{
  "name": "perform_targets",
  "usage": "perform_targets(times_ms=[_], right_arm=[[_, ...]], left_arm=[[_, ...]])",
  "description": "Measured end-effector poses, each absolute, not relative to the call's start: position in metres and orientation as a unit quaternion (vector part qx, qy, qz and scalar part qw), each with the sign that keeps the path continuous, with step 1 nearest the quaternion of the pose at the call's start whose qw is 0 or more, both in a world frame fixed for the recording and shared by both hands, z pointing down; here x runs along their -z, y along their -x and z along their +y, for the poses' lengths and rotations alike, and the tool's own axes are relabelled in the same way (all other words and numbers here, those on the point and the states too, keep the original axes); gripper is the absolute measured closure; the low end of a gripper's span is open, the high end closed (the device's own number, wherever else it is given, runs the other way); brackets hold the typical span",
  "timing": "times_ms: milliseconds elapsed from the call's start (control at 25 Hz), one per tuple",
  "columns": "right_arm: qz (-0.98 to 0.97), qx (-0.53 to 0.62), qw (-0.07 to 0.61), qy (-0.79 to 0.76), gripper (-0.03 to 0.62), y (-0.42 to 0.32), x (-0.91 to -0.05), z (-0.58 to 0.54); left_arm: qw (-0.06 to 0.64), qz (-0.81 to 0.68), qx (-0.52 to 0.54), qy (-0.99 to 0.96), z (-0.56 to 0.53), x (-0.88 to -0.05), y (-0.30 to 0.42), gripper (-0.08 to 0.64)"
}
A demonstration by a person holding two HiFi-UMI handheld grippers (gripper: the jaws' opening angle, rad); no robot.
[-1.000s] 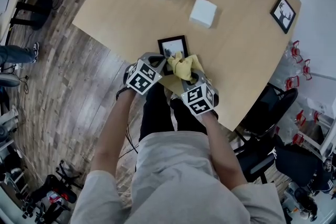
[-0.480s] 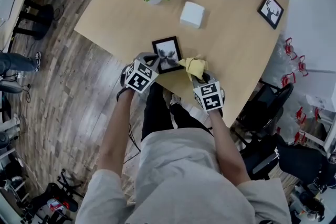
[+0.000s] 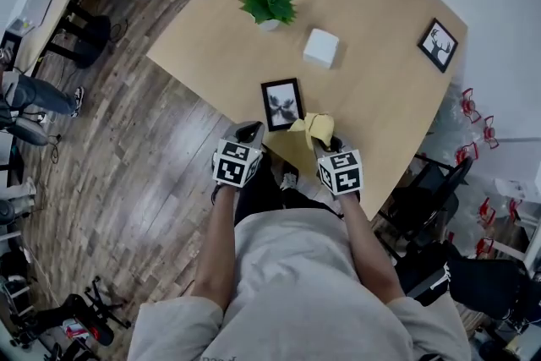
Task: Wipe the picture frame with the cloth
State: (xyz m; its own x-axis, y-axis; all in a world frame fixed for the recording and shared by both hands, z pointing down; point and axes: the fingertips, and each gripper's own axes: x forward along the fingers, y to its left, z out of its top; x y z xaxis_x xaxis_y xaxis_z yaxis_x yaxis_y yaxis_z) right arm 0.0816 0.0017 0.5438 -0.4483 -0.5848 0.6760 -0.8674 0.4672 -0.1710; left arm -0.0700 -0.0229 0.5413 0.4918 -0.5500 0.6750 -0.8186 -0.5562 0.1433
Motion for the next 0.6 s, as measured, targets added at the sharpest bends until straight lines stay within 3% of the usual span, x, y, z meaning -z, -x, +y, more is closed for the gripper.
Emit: perform_targets(times_ms=[600], right_arm=[[-0.828,-0.24,0.249,-0.441,0.538,-0.08,-0.531,-0.003]], left_arm=[[0.225,-0.442,-0.207,-0.843,-0.008,-0.501,0.073,0.508]])
